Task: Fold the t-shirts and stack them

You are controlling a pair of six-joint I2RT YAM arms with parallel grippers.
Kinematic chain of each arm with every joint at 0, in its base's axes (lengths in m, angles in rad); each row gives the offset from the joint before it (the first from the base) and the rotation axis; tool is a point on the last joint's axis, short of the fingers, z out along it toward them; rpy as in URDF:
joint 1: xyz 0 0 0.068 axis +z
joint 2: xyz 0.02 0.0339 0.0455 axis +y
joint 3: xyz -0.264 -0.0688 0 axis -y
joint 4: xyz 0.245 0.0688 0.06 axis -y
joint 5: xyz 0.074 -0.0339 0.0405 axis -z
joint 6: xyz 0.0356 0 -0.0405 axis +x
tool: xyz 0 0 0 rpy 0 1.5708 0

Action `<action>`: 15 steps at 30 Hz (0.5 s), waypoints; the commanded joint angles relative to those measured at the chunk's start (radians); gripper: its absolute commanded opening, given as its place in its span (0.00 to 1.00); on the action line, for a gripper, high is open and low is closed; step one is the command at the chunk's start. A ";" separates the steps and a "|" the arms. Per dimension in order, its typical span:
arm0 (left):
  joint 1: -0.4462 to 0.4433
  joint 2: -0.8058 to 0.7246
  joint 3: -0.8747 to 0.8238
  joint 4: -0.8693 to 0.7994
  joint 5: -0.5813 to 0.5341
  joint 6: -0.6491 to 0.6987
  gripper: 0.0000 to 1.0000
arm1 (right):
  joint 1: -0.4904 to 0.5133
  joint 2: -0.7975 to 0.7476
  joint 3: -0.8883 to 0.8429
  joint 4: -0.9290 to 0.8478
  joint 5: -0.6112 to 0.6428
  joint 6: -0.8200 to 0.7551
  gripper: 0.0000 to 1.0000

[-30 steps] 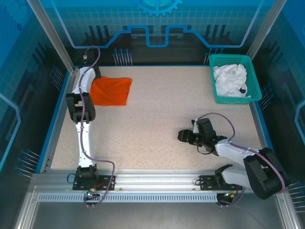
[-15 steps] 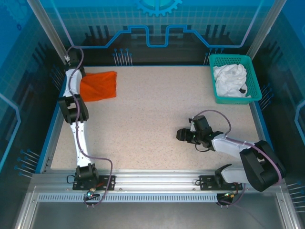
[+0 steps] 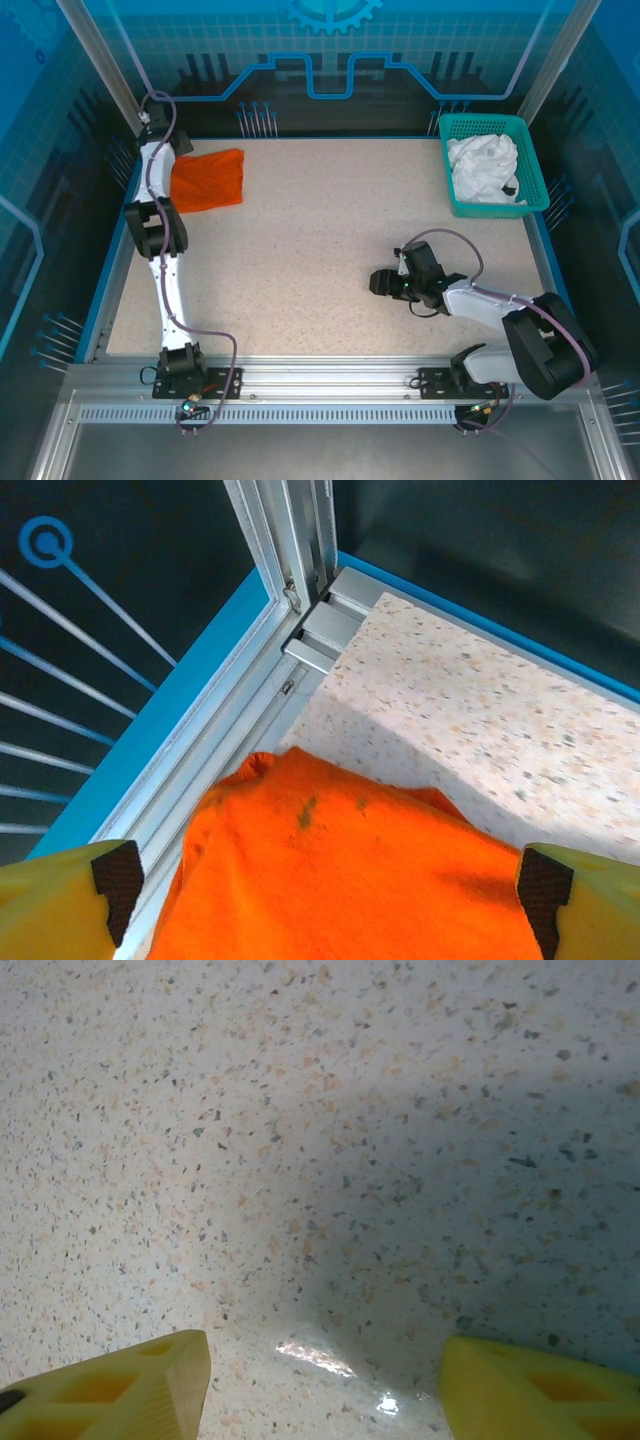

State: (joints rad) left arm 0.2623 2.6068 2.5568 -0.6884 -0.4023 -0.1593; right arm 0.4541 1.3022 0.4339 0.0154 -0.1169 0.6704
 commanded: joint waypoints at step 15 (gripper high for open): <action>-0.210 -1.389 -1.354 0.462 0.068 -0.116 0.99 | -0.031 -0.584 0.151 -0.350 0.732 0.006 1.00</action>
State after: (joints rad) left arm 0.0372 1.3186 1.4025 -0.3683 -0.3683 -0.2718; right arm 0.4557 0.7242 0.5648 -0.2558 0.4297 0.7059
